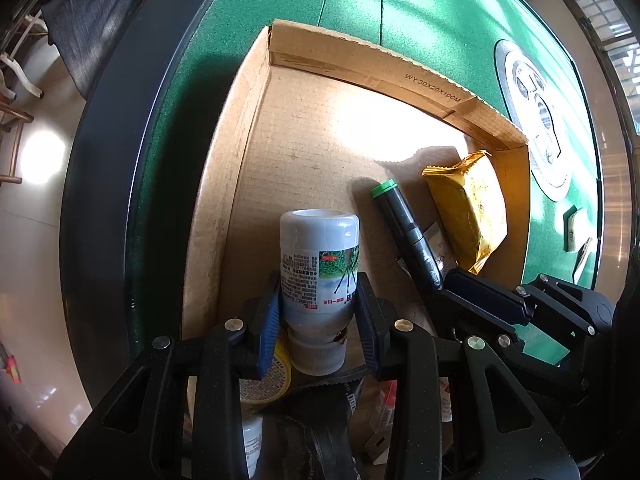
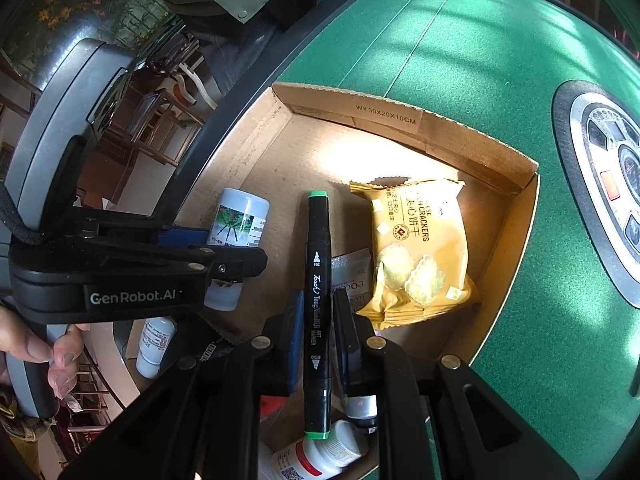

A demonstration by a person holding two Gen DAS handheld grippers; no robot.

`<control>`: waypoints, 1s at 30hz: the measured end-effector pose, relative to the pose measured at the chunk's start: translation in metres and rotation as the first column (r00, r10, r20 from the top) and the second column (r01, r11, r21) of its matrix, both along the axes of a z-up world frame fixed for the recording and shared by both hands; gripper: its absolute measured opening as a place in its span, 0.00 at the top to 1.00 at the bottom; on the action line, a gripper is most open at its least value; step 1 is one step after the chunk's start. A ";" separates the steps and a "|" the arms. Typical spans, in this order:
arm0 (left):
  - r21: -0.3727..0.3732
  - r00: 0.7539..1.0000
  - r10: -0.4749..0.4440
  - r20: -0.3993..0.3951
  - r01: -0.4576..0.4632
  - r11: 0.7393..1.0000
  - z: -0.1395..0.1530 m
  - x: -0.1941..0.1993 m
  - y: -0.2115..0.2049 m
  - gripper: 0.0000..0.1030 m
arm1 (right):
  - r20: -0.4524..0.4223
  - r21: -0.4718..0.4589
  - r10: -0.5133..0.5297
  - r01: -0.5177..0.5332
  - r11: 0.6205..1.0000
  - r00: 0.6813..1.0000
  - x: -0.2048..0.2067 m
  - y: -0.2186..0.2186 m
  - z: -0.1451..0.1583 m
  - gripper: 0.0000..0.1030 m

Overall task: Organize objects
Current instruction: 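Lower the pill bottle and marker into the tray and open both tools, then move both tools back over the table toward the tissue pack and tube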

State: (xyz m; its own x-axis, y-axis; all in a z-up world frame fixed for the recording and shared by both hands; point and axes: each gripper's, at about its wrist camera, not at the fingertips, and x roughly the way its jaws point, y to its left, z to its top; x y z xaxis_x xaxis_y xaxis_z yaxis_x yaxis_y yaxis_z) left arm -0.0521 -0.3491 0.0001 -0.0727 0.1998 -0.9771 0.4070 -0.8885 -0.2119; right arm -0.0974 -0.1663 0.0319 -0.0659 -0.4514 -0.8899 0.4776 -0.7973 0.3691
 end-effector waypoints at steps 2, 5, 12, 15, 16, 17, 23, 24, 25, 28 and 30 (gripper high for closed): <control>0.001 1.000 0.005 0.000 -0.005 1.000 0.000 0.001 -0.001 0.67 | -0.003 -0.002 -0.001 0.001 1.000 1.000 0.000 0.001 0.000 0.87; 0.001 1.000 0.016 0.000 -0.016 1.000 0.002 0.000 -0.004 0.65 | -0.005 0.007 -0.003 0.003 1.000 1.000 0.002 0.003 0.001 0.87; -0.016 1.000 0.016 -0.004 -0.016 1.000 0.009 -0.004 -0.001 0.42 | -0.020 0.007 -0.008 0.008 1.000 1.000 0.007 0.013 0.015 0.73; -0.036 1.000 -0.004 -0.002 0.004 0.999 0.015 -0.004 0.005 0.34 | -0.033 -0.005 -0.016 0.016 1.000 0.999 0.011 0.020 0.025 0.60; -0.043 1.000 -0.013 -0.001 0.013 0.999 0.018 -0.003 0.008 0.32 | -0.036 -0.008 -0.018 0.018 1.000 0.999 0.012 0.023 0.028 0.57; -0.049 1.000 -0.021 -0.001 0.021 0.999 0.020 -0.002 0.011 0.31 | -0.038 -0.012 -0.021 0.020 1.000 0.999 0.013 0.027 0.030 0.53; -0.061 0.999 -0.049 -0.014 0.048 0.997 0.036 0.008 0.030 0.30 | -0.039 -0.033 -0.062 0.060 0.998 0.997 0.019 0.058 0.041 0.32; -0.061 0.998 -0.054 -0.015 0.053 0.997 0.038 0.009 0.035 0.30 | -0.036 -0.035 -0.072 0.071 0.997 0.997 0.020 0.065 0.042 0.31; -0.060 0.998 -0.061 -0.016 0.060 0.996 0.040 0.011 0.039 0.30 | -0.033 -0.036 -0.084 0.083 0.996 0.996 0.020 0.071 0.042 0.28; -0.059 0.996 -0.091 -0.023 0.089 0.994 0.047 0.014 0.056 0.30 | -0.022 -0.032 -0.124 0.123 0.992 0.992 0.021 0.095 0.041 0.26; -0.054 0.993 -0.115 -0.027 0.113 0.992 0.050 0.016 0.068 0.30 | -0.017 -0.022 -0.150 0.149 0.989 0.989 0.023 0.112 0.041 0.26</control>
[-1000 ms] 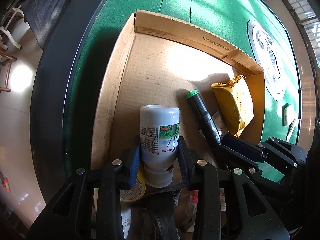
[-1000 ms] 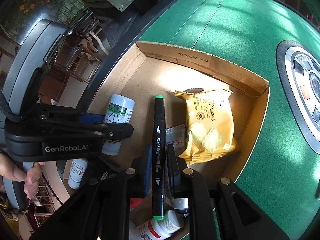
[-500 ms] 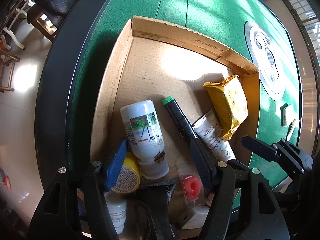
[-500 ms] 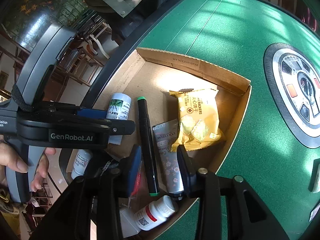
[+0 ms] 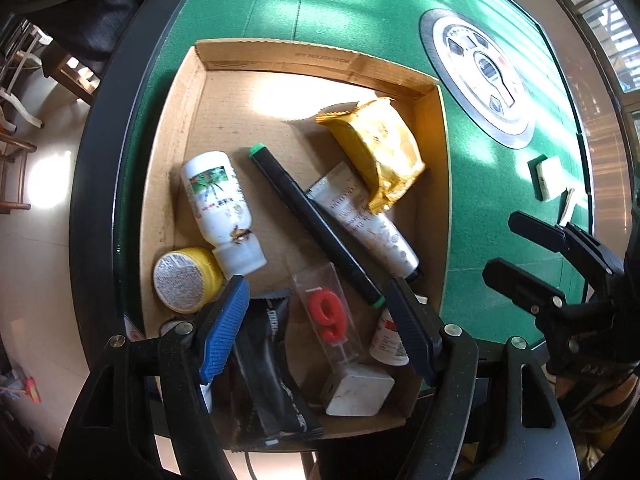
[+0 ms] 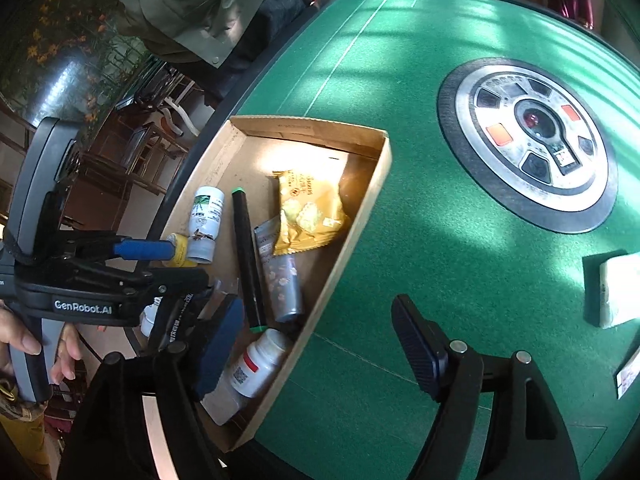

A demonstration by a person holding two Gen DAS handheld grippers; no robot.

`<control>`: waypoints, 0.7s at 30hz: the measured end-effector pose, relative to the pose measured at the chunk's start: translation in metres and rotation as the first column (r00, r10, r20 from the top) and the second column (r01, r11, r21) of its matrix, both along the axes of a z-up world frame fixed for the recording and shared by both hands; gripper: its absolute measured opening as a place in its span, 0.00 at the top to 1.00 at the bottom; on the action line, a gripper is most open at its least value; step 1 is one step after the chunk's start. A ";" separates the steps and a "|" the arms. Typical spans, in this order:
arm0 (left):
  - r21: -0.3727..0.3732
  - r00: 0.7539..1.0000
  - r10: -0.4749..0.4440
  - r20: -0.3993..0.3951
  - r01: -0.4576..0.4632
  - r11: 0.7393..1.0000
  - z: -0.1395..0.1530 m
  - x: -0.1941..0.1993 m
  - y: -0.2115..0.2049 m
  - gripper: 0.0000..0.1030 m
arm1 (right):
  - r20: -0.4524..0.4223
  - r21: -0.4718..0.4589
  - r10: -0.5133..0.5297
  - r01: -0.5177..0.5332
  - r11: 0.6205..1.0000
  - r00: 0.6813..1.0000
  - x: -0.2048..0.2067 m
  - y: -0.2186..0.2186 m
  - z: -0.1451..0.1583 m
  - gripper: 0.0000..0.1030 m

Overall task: Organize objects
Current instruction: 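Move both tools back over the table toward the tissue pack and tube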

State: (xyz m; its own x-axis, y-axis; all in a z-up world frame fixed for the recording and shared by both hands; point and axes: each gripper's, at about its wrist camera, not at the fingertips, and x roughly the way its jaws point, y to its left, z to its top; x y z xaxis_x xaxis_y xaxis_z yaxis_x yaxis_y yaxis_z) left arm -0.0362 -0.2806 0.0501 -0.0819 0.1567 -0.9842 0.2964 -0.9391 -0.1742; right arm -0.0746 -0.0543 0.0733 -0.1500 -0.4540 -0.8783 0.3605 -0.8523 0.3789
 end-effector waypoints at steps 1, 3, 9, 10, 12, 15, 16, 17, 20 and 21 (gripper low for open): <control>0.002 1.000 -0.011 -0.001 0.011 1.000 0.001 0.000 0.006 0.30 | 0.005 0.003 -0.013 0.013 1.000 1.000 0.001 0.008 0.000 0.25; 0.007 0.999 -0.035 -0.004 0.035 0.999 0.003 -0.001 0.019 0.30 | 0.014 0.005 -0.033 0.033 0.999 0.999 0.003 0.022 -0.002 0.25; 0.022 0.995 -0.096 -0.010 0.096 0.995 0.009 -0.003 0.051 0.30 | 0.029 0.021 -0.090 0.090 0.996 0.995 0.008 0.061 -0.011 0.24; 0.024 0.995 -0.104 -0.009 0.104 0.994 0.009 -0.004 0.055 0.30 | 0.032 0.024 -0.101 0.101 0.995 0.994 0.008 0.066 -0.013 0.24; 0.026 0.993 -0.119 -0.009 0.119 0.993 0.010 -0.007 0.063 0.27 | 0.037 0.026 -0.125 0.124 0.992 0.991 0.008 0.075 -0.016 0.24; 0.029 0.990 -0.140 -0.008 0.140 0.990 0.010 -0.010 0.075 0.20 | 0.044 0.023 -0.157 0.156 0.987 0.987 0.008 0.091 -0.017 0.23; 0.032 0.989 -0.146 -0.007 0.146 0.989 0.010 -0.012 0.078 0.20 | 0.044 0.022 -0.167 0.166 0.986 0.985 0.008 0.095 -0.018 0.23; 0.032 0.988 -0.152 -0.007 0.152 0.988 0.010 -0.013 0.080 0.20 | 0.045 0.022 -0.175 0.174 0.984 0.984 0.007 0.099 -0.018 0.23; 0.034 0.985 -0.171 -0.008 0.171 0.985 0.011 -0.018 0.090 0.20 | 0.044 0.024 -0.193 0.192 0.981 0.980 0.008 0.108 -0.018 0.22; 0.034 0.984 -0.177 -0.008 0.177 0.984 0.011 -0.020 0.094 0.20 | 0.043 0.025 -0.199 0.198 0.980 0.979 0.008 0.112 -0.018 0.22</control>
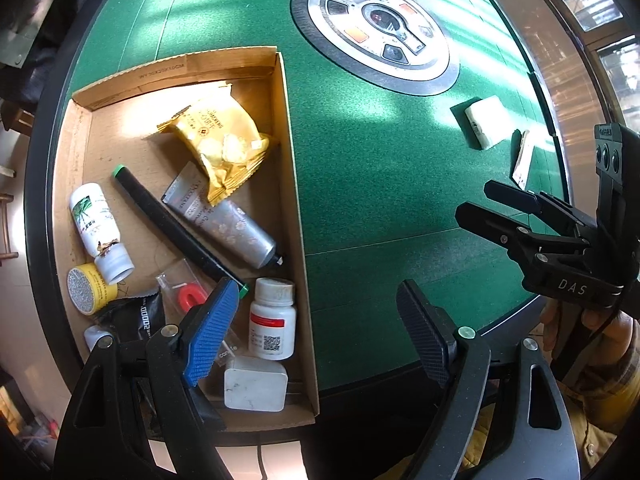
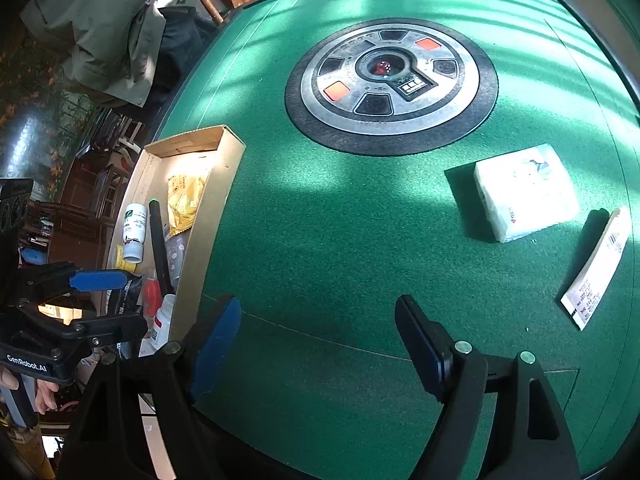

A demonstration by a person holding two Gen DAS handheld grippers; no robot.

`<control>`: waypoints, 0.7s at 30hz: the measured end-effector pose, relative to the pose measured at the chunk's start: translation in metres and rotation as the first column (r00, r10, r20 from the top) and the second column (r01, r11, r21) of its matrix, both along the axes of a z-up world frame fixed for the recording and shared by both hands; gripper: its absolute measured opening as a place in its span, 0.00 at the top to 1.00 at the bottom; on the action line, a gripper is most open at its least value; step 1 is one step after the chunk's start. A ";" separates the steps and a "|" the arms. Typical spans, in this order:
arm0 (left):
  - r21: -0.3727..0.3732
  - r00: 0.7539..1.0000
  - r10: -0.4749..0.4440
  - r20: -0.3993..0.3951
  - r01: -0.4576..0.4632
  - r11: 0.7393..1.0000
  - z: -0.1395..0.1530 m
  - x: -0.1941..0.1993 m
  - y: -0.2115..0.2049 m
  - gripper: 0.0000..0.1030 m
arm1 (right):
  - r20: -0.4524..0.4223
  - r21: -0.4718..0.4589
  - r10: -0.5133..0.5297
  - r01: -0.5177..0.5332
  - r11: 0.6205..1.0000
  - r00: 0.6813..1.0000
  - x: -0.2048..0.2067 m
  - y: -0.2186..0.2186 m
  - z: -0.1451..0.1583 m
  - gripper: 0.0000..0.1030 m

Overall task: Organize objects
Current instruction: 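Move both tools back over the table toward the tissue pack and tube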

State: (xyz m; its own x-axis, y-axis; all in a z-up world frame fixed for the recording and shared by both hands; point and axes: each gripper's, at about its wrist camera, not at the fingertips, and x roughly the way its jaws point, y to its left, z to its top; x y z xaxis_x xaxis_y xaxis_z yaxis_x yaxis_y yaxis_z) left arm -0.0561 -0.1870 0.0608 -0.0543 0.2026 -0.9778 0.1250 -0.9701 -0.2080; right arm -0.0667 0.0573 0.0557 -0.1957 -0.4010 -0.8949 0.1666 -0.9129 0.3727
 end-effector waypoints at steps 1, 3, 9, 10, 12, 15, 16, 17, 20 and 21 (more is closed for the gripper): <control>0.000 1.000 -0.008 0.000 0.008 1.000 0.000 -0.002 0.003 0.20 | 0.000 0.001 -0.006 0.006 1.000 1.000 0.000 0.003 0.000 0.22; 0.002 1.000 -0.023 0.001 0.023 1.000 -0.001 -0.007 0.010 0.20 | -0.001 0.001 -0.022 0.022 1.000 1.000 0.000 0.010 0.000 0.22; 0.001 0.997 -0.079 0.013 0.079 0.997 -0.006 -0.023 0.032 0.20 | -0.008 0.012 -0.086 0.086 0.996 0.996 0.002 0.039 0.001 0.20; 0.003 0.996 -0.089 0.014 0.089 0.996 -0.008 -0.026 0.036 0.20 | -0.009 0.014 -0.100 0.100 0.995 0.995 0.002 0.045 0.001 0.19; 0.004 0.994 -0.105 0.015 0.105 0.995 -0.009 -0.034 0.043 0.20 | -0.010 0.022 -0.135 0.136 0.991 0.991 0.004 0.059 0.002 0.19; 0.001 0.993 -0.119 0.013 0.119 0.993 -0.012 -0.044 0.051 0.20 | -0.026 0.032 -0.193 0.194 0.981 0.981 0.008 0.083 0.007 0.18; 0.000 0.992 -0.124 0.011 0.124 0.992 -0.012 -0.049 0.054 0.20 | -0.034 0.031 -0.215 0.216 0.976 0.976 0.011 0.091 0.009 0.15; -0.002 0.991 -0.132 0.009 0.132 0.991 -0.013 -0.053 0.058 0.20 | -0.038 0.028 -0.238 0.240 0.970 0.970 0.013 0.101 0.011 0.12; 0.009 0.986 -0.165 -0.001 0.165 0.986 -0.016 -0.068 0.074 0.20 | -0.045 0.026 -0.311 0.313 0.950 0.949 0.023 0.132 0.013 0.07; 0.015 0.984 -0.176 -0.001 0.176 0.984 -0.018 -0.074 0.081 0.20 | -0.039 0.027 -0.334 0.335 0.942 0.942 0.026 0.141 0.011 0.07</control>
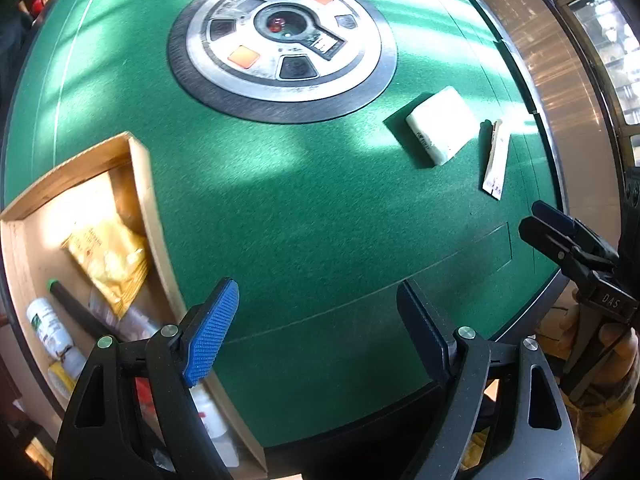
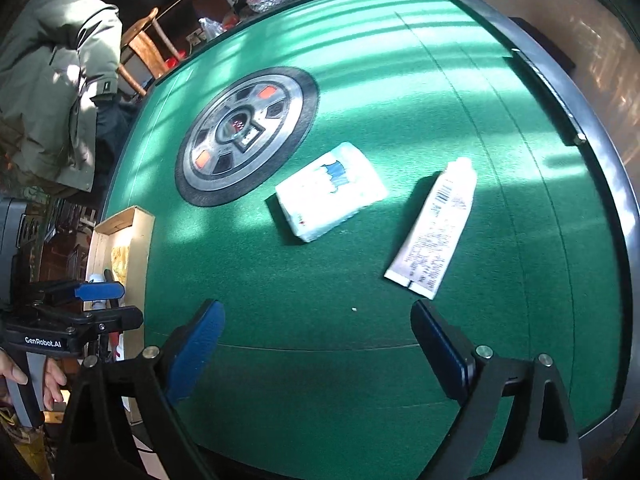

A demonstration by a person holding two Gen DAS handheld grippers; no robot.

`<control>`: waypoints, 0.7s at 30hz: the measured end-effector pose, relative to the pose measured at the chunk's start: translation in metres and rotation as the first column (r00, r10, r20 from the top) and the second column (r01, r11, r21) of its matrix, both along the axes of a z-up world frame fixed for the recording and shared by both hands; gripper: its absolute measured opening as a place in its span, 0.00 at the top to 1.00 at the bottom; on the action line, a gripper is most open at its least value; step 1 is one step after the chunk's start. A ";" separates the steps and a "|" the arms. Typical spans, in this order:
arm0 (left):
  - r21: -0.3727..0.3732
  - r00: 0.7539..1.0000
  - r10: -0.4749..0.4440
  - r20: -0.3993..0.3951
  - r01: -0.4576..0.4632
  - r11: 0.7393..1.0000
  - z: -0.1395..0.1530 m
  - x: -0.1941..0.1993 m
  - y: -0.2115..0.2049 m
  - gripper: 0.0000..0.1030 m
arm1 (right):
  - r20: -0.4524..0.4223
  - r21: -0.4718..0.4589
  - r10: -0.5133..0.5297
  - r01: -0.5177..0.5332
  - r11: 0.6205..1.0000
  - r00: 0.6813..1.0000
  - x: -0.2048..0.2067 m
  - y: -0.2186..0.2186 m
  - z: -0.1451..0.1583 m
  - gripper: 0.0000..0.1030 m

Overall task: Organize objects
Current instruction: 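Move both tools back over the table toward the tissue pack and tube, then grasp the cartoon tissue pack with the left tool while the right tool grasps the white tube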

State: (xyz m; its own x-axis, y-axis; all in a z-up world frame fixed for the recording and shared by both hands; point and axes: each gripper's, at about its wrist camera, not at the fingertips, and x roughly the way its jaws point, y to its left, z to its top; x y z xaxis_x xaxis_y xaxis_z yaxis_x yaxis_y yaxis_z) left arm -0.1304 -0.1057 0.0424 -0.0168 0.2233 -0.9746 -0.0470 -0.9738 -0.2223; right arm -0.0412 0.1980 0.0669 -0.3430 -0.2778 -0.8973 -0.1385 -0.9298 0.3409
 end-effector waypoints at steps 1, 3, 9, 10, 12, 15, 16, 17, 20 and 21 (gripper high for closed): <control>0.005 1.000 -0.011 -0.003 0.011 1.000 -0.002 -0.007 0.007 0.20 | 0.007 -0.004 -0.022 0.022 1.000 1.000 0.003 0.008 -0.002 0.06; 0.012 0.999 -0.045 -0.024 0.046 0.999 -0.004 -0.021 0.023 0.20 | 0.015 -0.008 -0.061 0.061 0.998 0.998 0.010 0.022 -0.004 0.06; -0.010 0.968 -0.221 -0.118 0.222 0.975 -0.013 -0.063 0.094 0.20 | 0.038 -0.023 -0.164 0.165 0.986 0.986 0.032 0.056 -0.012 0.06; -0.030 0.961 -0.249 -0.124 0.247 0.969 -0.018 -0.069 0.106 0.20 | 0.041 -0.025 -0.176 0.177 0.984 0.984 0.035 0.059 -0.012 0.06; -0.062 0.950 -0.290 -0.119 0.284 0.957 -0.028 -0.080 0.125 0.20 | 0.044 -0.031 -0.197 0.198 0.980 0.979 0.042 0.065 -0.013 0.06; -0.123 0.933 -0.341 -0.114 0.327 0.937 -0.041 -0.094 0.147 0.20 | 0.044 -0.045 -0.215 0.217 0.975 0.976 0.048 0.071 -0.013 0.06; -0.147 0.926 -0.357 -0.120 0.339 0.929 -0.043 -0.097 0.153 0.20 | 0.043 -0.049 -0.221 0.223 0.974 0.974 0.049 0.073 -0.012 0.06; -0.163 0.920 -0.372 -0.124 0.351 0.922 -0.044 -0.101 0.157 0.20 | 0.042 -0.052 -0.226 0.228 0.972 0.973 0.051 0.075 -0.012 0.06; -0.193 0.907 -0.404 -0.116 0.378 0.905 -0.051 -0.109 0.166 0.20 | 0.042 -0.058 -0.236 0.239 0.969 0.971 0.052 0.078 -0.012 0.06; -0.203 0.904 -0.413 -0.112 0.386 0.900 -0.054 -0.111 0.168 0.20 | 0.042 -0.059 -0.239 0.241 0.969 0.970 0.051 0.078 -0.012 0.06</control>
